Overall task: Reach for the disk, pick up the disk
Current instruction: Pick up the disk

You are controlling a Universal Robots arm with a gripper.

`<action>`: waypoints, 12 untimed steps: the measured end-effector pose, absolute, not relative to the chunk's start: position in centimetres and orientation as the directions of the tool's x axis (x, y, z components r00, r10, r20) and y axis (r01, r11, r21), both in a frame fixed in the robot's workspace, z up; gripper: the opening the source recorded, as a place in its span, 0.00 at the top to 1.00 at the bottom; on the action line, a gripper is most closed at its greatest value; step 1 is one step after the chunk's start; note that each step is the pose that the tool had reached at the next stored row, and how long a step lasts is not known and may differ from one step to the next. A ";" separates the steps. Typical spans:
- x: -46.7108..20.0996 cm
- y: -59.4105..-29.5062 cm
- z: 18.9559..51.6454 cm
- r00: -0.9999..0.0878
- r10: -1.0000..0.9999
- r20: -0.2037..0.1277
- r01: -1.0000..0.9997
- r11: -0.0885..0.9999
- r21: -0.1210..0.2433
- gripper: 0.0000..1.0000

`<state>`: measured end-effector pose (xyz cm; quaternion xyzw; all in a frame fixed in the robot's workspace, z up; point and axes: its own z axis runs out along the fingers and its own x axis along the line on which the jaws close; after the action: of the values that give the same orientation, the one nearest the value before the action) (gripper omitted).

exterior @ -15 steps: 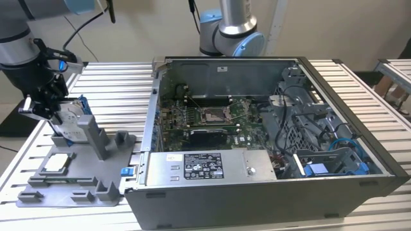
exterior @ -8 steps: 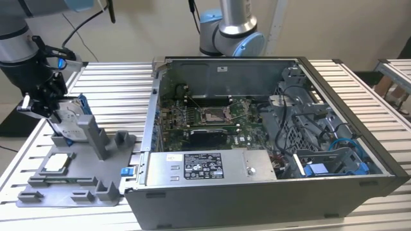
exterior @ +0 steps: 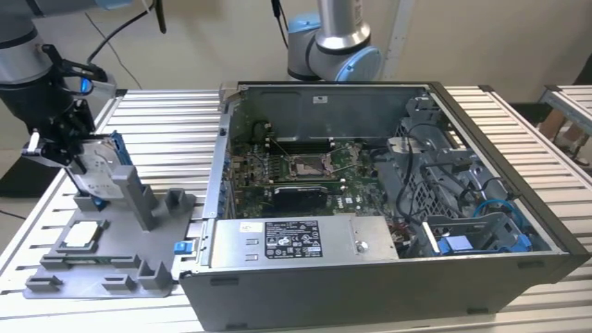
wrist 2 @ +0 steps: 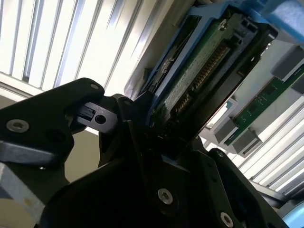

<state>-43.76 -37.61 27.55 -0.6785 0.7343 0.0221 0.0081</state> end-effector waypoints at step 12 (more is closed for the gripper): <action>-43.8 -37.6 29.3 -0.079 -0.996 -0.042 -0.997 0.078 0.021 1.00</action>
<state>-43.76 -37.61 29.27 -0.6784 0.7343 0.0221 0.0081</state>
